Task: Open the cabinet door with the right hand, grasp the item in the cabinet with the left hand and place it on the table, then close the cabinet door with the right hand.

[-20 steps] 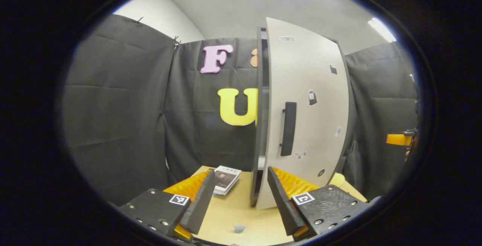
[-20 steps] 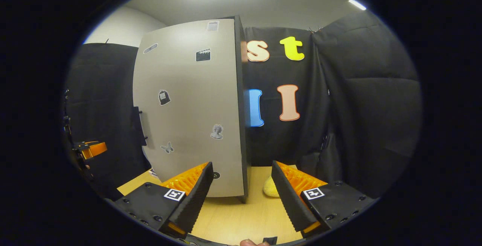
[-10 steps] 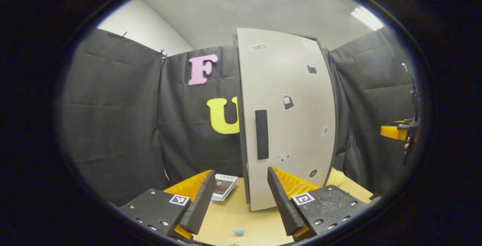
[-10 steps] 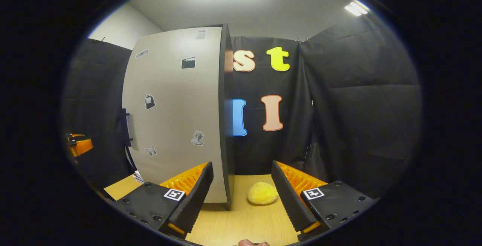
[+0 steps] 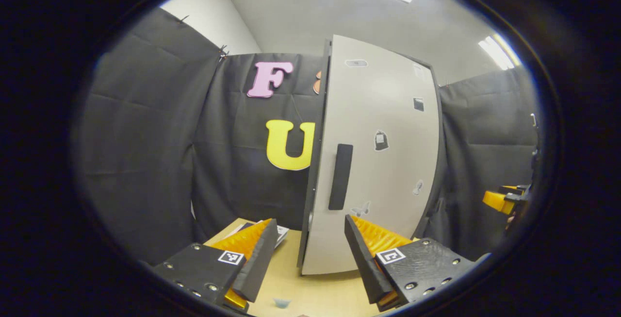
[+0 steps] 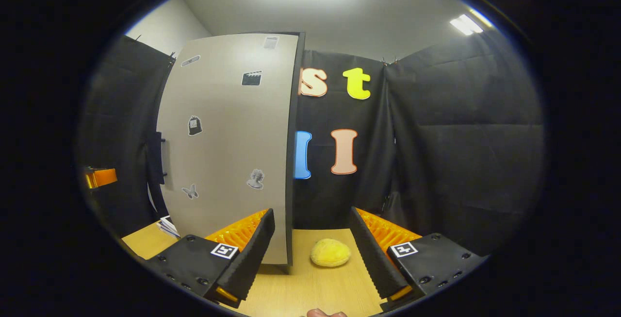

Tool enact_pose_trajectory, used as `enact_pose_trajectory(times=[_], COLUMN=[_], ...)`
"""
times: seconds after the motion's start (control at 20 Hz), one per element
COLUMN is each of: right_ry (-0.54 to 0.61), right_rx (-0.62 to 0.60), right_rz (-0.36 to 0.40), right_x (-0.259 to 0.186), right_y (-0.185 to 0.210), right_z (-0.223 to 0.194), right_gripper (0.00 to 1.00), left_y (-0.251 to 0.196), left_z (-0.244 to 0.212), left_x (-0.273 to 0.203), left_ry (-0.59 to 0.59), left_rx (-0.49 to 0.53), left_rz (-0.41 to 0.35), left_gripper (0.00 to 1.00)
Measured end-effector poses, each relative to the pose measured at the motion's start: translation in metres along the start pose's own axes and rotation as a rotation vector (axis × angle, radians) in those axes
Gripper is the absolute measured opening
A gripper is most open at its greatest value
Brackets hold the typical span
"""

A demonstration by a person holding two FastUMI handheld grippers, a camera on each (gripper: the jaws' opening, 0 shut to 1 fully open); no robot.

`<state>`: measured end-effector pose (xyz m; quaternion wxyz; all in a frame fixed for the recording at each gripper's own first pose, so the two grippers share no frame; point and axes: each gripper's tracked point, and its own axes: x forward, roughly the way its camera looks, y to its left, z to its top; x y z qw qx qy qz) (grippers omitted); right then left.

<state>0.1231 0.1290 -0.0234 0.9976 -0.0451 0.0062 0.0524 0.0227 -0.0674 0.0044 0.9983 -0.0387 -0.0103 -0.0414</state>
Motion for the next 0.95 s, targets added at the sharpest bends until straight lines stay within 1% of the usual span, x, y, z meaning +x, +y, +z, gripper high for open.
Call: enact_pose_trajectory(times=[0.1, 0.15, 0.2, 0.25, 0.3, 0.35, 0.6, 0.65, 0.7, 0.8, 0.85, 0.9, 0.95], right_ry=[-0.006, -0.011, -0.013, -0.010, -0.009, -0.009, -0.007, -0.008, -0.008, -0.006, -0.001, 0.005, 0.011], right_rx=[0.003, 0.001, -0.003, -0.010, -0.016, -0.019, -0.009, -0.010, -0.014, -0.025, -0.031, -0.035, -0.039], right_rz=[-0.002, -0.005, -0.007, -0.009, -0.011, -0.012, -0.016, -0.019, -0.024, -0.028, -0.028, -0.029, -0.031], right_x=[-0.001, -0.001, 0.000, 0.000, 0.000, 0.002, 0.003, 0.003, 0.002, 0.000, 0.000, -0.001, 0.000], right_y=[0.003, 0.004, 0.005, 0.005, 0.006, 0.007, 0.018, 0.019, 0.019, 0.020, 0.022, 0.023, 0.024], right_z=[0.004, 0.005, 0.005, 0.004, 0.004, 0.003, 0.004, 0.003, 0.004, 0.004, 0.002, 0.000, -0.001], right_gripper=[0.98, 0.94, 0.94, 0.94, 0.97, 0.94, 0.94, 0.97, 0.94, 0.94, 0.97, 0.97, 0.94], left_y=[0.019, 0.023, 0.026, 0.025, 0.025, 0.026, 0.036, 0.037, 0.039, 0.043, 0.044, 0.045, 0.047], left_z=[-0.009, -0.014, -0.016, -0.019, -0.020, -0.020, -0.015, -0.017, -0.017, -0.021, -0.022, -0.024, -0.026], left_x=[-0.001, 0.001, 0.002, 0.005, 0.007, 0.009, 0.023, 0.027, 0.029, 0.037, 0.039, 0.041, 0.046], left_ry=[0.018, 0.027, 0.030, 0.032, 0.029, 0.026, 0.012, 0.013, 0.014, 0.017, 0.018, 0.019, 0.022], left_rx=[0.029, 0.042, 0.045, 0.039, 0.028, 0.020, 0.019, 0.018, 0.019, 0.016, 0.010, 0.001, -0.008], left_rz=[0.029, 0.037, 0.040, 0.035, 0.028, 0.022, 0.003, -0.003, -0.005, -0.011, -0.017, -0.023, -0.028], left_gripper=[0.84, 0.83, 0.83, 0.83, 0.83, 0.83, 0.83, 0.83, 0.83, 0.83, 0.83, 0.83, 0.83])
